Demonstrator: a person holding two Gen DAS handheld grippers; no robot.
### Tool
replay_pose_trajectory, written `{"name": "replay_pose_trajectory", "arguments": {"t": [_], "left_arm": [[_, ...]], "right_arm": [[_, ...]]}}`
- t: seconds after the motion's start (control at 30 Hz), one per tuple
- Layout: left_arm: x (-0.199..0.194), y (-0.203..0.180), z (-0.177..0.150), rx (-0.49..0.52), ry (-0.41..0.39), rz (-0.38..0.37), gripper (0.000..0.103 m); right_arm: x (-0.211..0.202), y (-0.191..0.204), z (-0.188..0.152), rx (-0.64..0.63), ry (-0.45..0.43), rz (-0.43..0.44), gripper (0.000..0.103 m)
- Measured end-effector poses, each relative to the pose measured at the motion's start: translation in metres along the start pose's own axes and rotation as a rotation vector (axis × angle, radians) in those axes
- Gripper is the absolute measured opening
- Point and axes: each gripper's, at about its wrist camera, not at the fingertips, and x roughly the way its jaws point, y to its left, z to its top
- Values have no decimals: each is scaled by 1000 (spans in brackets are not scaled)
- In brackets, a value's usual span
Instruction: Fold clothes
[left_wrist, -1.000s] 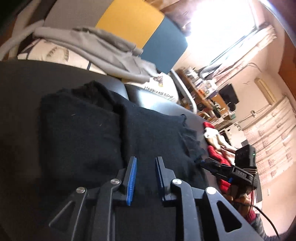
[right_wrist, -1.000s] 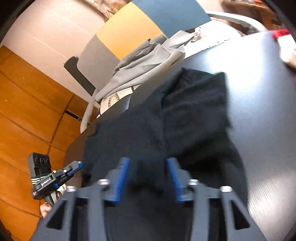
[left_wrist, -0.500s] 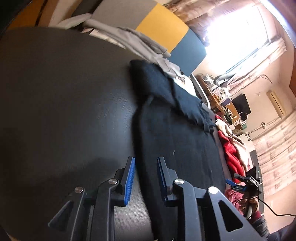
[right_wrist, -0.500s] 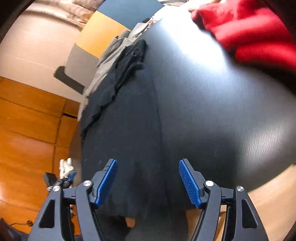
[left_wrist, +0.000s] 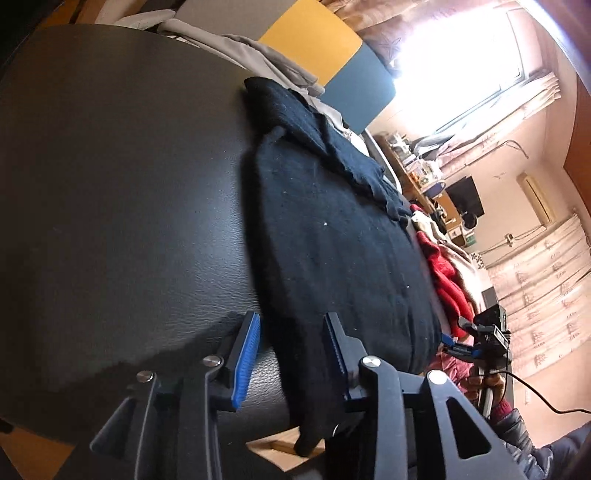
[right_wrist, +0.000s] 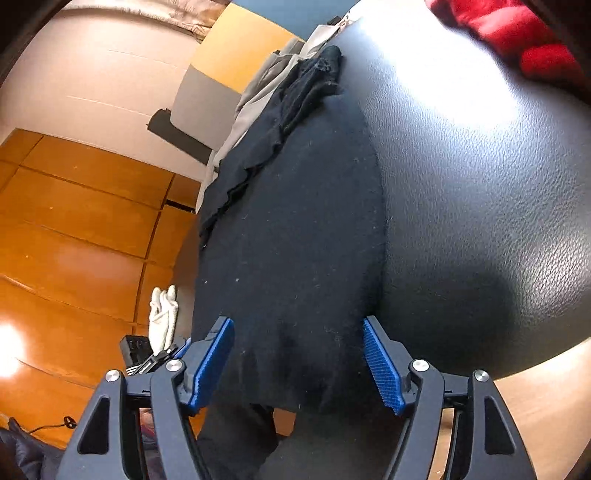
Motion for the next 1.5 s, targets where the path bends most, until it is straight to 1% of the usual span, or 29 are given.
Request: {"name": "replay_pose_trajectory", "arguments": {"t": [0.1, 0.13, 0.2, 0.27, 0.3, 0.33, 0.37, 0.4, 0.43, 0.5, 0.6, 0.63, 0.73, 0.83, 0.87, 0.9, 0.97, 1.0, 1.03, 1.1, 1.13, 1.17, 1.2, 1.23, 1.27, 1.33, 1.4, 1.47, 1.5], "left_arm": [[3, -6, -7, 4, 0, -15, 37], [4, -8, -10, 3, 11, -30, 37], [6, -11, -13, 19, 19, -35, 37], [6, -12, -15, 12, 33, -59, 37], [8, -12, -14, 3, 39, -67, 37], [9, -13, -13, -6, 41, -71, 37], [12, -15, -12, -17, 55, -82, 37], [15, -17, -11, -30, 71, -95, 37], [19, -21, -11, -28, 87, -103, 37], [24, -28, -13, 20, 81, -88, 37], [27, -33, -13, 48, 69, -73, 37], [27, -35, -13, 55, 71, -68, 37], [29, -39, -11, 72, 85, -45, 37], [31, -46, -9, 102, 107, -11, 35], [32, -48, -9, 107, 113, -3, 35], [32, -48, -9, 105, 116, -1, 35], [32, -45, -7, 87, 123, -14, 35], [31, -42, -7, 71, 127, -24, 35], [31, -40, -6, 55, 130, -34, 34], [31, -35, -5, 37, 136, -24, 22], [31, -32, -5, 27, 135, -29, 20], [30, -29, -5, 14, 133, -39, 20], [29, -28, -6, 14, 130, -34, 18], [28, -27, -7, 19, 126, -24, 13], [26, -29, -8, 37, 118, -9, 11], [24, -33, -11, 78, 108, 15, 10], [25, -33, -10, 79, 113, 15, 11], [25, -35, -9, 91, 117, 21, 14], [25, -36, -9, 100, 117, 27, 16]], "right_arm": [[2, 0, -2, -9, 10, 5, 72], [3, 0, -1, -8, 9, 5, 72], [4, 2, -2, -24, 10, -1, 72], [4, 4, -4, -37, 1, -26, 64], [4, 2, -4, -37, -7, -41, 53], [4, 0, -5, -37, -13, -63, 37], [3, -3, -5, -32, -19, -81, 28], [3, -8, -6, -20, -22, -87, 15], [3, -11, -6, -11, -25, -91, 10], [2, -15, -6, -13, -22, -90, 7], [5, -6, -6, -91, -11, -135, 8], [6, -3, -5, -112, -4, -147, 9], [6, -5, -4, -108, 2, -142, 11], [7, -1, -7, -141, -10, -158, 12], [7, 1, -8, -152, -17, -165, 15], [7, 3, -10, -162, -23, -163, 21], [7, 7, -11, -159, -31, -166, 26], [8, 9, -11, -146, -33, -170, 31], [9, 12, -11, -143, -28, -180, 33], [11, 17, -8, -139, -11, -222, 32], [12, 19, -7, -138, -4, -242, 27], [13, 19, -7, -138, -4, -262, 22], [12, 19, -7, -144, -3, -284, 11], [11, 17, -8, -146, -2, -298, 8], [10, 14, -7, -133, -4, -280, 7], [8, 10, -8, -125, -6, -262, 7], [8, 11, -9, -144, -10, -260, 9], [7, 10, -11, -132, -19, -221, 17], [5, 8, -13, -105, -16, -185, 24]]}}
